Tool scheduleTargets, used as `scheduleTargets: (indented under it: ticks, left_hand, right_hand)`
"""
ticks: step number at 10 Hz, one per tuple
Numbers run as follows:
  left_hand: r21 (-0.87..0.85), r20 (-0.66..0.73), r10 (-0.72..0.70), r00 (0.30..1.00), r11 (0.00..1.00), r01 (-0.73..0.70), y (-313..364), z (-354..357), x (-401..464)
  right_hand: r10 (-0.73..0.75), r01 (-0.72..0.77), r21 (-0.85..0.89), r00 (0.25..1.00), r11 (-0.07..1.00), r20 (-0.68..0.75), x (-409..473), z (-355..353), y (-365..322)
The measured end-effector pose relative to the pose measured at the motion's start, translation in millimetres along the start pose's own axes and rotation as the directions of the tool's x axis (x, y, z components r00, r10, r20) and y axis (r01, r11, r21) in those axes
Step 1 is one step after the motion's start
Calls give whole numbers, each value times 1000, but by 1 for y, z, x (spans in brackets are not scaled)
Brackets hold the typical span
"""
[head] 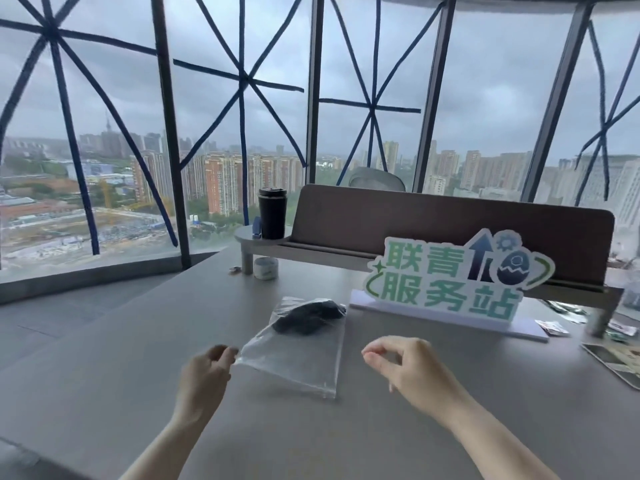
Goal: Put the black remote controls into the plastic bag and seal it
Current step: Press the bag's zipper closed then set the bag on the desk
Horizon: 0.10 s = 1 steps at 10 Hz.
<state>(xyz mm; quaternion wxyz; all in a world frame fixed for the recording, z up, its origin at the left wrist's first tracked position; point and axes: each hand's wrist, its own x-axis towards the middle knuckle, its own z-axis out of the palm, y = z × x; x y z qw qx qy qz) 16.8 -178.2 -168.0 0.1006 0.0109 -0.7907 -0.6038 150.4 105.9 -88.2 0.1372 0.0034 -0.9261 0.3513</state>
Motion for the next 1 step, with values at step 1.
scheduleTargets:
  ticks: [1]
  left_hand:
    - [-8,82,-10,997,1000,10,-19,-17,-55]
  right_hand:
    - [-25,82,197,961,977,-277,-51,-61,-25]
